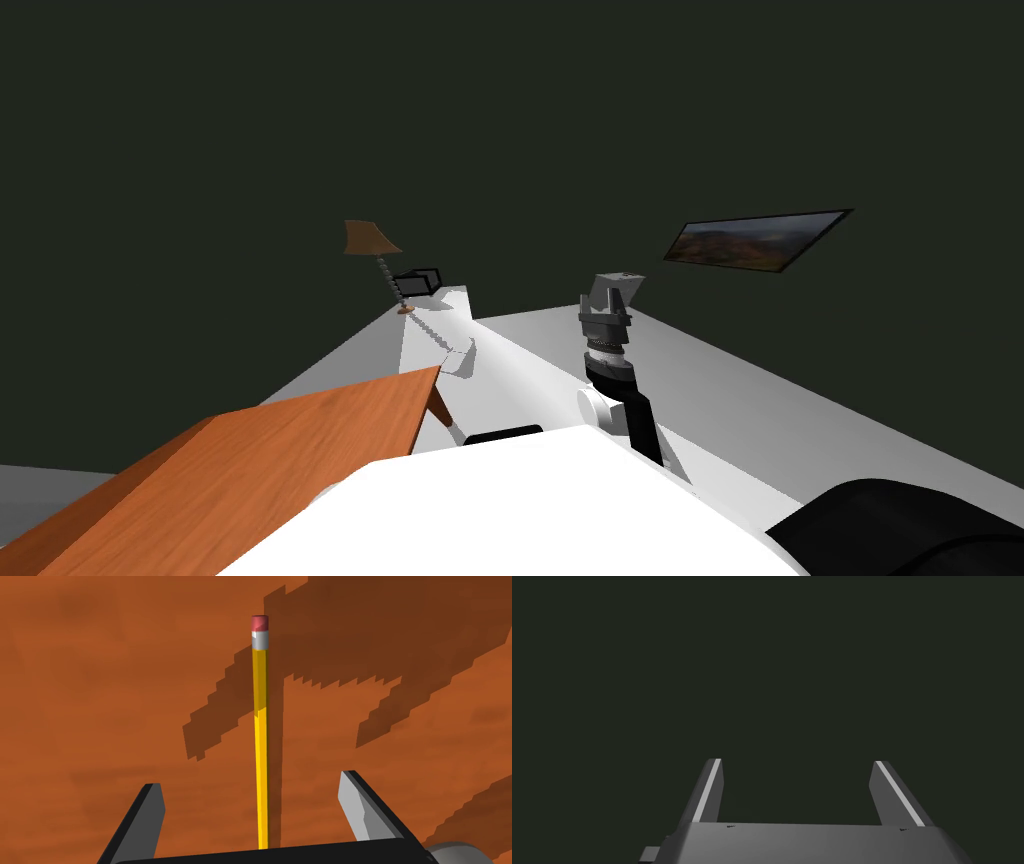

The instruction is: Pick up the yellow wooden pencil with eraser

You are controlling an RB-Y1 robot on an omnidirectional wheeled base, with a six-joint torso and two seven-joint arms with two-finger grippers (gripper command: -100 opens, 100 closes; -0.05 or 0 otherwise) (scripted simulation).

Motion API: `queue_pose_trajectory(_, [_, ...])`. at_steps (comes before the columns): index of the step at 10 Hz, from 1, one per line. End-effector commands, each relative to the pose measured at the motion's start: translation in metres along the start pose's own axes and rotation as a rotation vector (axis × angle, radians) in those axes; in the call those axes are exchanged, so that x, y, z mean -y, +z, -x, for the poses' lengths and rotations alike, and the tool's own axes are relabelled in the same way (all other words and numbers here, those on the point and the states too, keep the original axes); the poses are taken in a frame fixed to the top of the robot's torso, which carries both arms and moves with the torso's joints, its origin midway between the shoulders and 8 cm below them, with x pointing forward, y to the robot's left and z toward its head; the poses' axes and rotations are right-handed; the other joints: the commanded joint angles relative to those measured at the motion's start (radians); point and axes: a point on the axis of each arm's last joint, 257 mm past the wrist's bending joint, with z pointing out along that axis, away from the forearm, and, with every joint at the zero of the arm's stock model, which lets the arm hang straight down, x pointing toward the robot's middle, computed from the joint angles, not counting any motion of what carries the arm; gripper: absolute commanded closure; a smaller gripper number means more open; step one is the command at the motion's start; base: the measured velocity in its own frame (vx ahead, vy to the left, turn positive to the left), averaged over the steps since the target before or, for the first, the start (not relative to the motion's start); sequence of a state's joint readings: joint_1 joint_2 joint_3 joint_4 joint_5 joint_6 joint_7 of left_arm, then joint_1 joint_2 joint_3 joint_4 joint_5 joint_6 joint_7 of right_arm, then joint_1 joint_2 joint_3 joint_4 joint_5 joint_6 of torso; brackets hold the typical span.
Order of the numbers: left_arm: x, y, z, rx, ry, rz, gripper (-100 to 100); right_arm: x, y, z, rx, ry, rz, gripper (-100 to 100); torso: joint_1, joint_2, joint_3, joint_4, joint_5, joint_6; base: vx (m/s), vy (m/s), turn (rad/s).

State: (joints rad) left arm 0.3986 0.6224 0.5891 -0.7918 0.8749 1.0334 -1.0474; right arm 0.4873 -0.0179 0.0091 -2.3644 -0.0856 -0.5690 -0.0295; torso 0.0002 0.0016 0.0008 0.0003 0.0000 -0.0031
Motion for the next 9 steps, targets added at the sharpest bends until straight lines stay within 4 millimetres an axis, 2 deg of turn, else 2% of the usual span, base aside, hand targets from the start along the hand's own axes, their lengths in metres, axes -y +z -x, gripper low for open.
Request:
queue_pose_trajectory(1, [0.000, 0.000, 0.000, 0.000, 0.000, 0.000, 0, 0.000, 0.000, 0.000, 0.000, 0.000, 0.000, 0, 0.000, 0.000, 0.000, 0.000, 0.000, 0.000, 0.000, 0.000, 0.000])
queue_pose_trajectory(2, [0.020, -0.003, 0.005, 0.020, 0.002, -0.022, -100, 0.000, 0.000, 0.000, 0.000, 0.000, 0.000, 0, -0.001, 0.000, 0.000, 0.000, 0.000, 0.000, -0.007, 0.026, 0.129])
queue_pose_trajectory(3, [0.017, 0.000, -0.001, 0.012, 0.022, -0.006, -100, 0.000, 0.000, 0.000, 0.000, 0.000, 0.000, 0, 0.000, 0.000, 0.000, 0.000, 0.000, 0.000, -0.003, 0.024, 0.072])
queue_pose_trajectory(4, [0.039, -0.006, 0.006, 0.035, 0.016, -0.040, -100, 0.000, 0.000, 0.000, 0.000, 0.000, 0.000, 0, 0.000, 0.000, 0.000, 0.000, 0.000, 0.000, -0.002, 0.029, 0.140])
queue_pose_trajectory(6, [0.033, 0.002, -0.005, 0.020, 0.048, -0.008, -100, 0.000, 0.000, 0.000, 0.000, 0.000, 0.000, 0, 0.000, -0.001, 0.000, 0.000, 0.000, 0.000, -0.001, 0.020, 0.011])
queue_pose_trajectory(7, [0.053, -0.004, 0.000, 0.038, 0.041, -0.040, -100, 0.000, 0.000, 0.000, 0.000, 0.000, 0.000, 0, -0.001, 0.000, 0.000, 0.000, 0.000, 0.000, -0.002, 0.020, 0.088])
queue_pose_trajectory(9, [0.048, 0.003, -0.010, 0.025, 0.070, -0.011, -100, 0.000, 0.000, 0.000, 0.000, 0.000, 0.000, 0, 0.000, 0.000, 0.000, 0.000, 0.000, 0.000, -0.002, 0.015, 0.048])
